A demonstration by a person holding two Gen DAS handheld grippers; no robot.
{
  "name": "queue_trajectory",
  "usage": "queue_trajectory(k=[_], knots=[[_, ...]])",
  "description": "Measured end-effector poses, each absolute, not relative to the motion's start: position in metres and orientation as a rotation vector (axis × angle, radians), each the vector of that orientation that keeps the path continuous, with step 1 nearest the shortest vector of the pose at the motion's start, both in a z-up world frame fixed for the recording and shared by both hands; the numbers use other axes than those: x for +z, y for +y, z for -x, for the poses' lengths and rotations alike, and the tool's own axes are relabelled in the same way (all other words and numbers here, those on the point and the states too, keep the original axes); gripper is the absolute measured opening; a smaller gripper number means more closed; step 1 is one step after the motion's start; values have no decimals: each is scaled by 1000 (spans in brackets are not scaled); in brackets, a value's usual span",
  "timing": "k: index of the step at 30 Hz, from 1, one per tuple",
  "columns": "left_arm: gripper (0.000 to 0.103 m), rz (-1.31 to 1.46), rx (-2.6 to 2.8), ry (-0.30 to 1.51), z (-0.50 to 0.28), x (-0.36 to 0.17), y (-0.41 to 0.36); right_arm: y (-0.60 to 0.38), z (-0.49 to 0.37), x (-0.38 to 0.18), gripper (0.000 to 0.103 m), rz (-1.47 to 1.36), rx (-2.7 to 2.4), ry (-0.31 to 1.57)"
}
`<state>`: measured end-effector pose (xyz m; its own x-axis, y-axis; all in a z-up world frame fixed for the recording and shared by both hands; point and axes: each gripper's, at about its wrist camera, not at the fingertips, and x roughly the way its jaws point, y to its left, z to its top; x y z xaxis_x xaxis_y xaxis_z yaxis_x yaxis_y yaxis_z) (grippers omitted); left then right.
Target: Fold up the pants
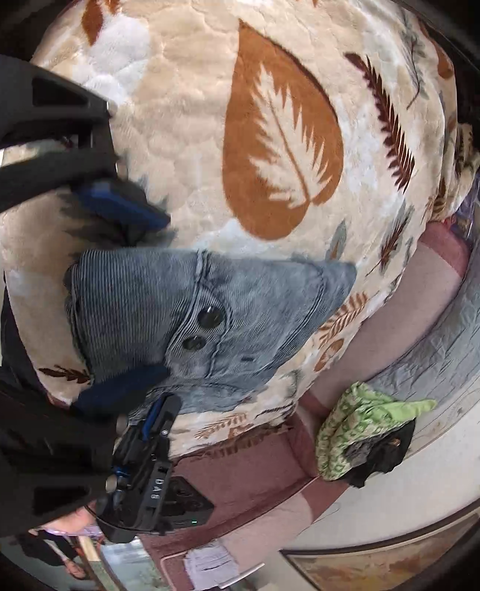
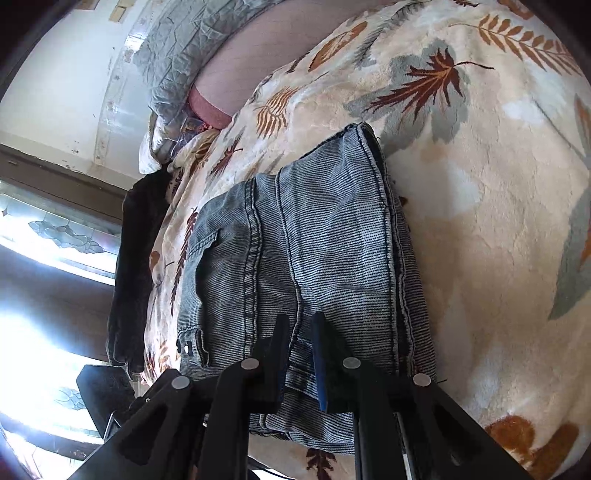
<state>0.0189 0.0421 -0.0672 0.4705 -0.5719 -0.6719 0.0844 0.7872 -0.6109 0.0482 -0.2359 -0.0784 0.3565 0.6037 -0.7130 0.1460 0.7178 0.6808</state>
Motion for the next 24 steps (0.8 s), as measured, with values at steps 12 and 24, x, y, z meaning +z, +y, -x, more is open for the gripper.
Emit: queue_trajectory(k=[12, 24], knots=[[52, 358, -379, 966, -12, -59, 28, -76, -192, 23, 76, -41, 411, 1277], [52, 293, -369, 940, -9, -58, 23, 3, -243, -56, 14, 393, 316, 1513]])
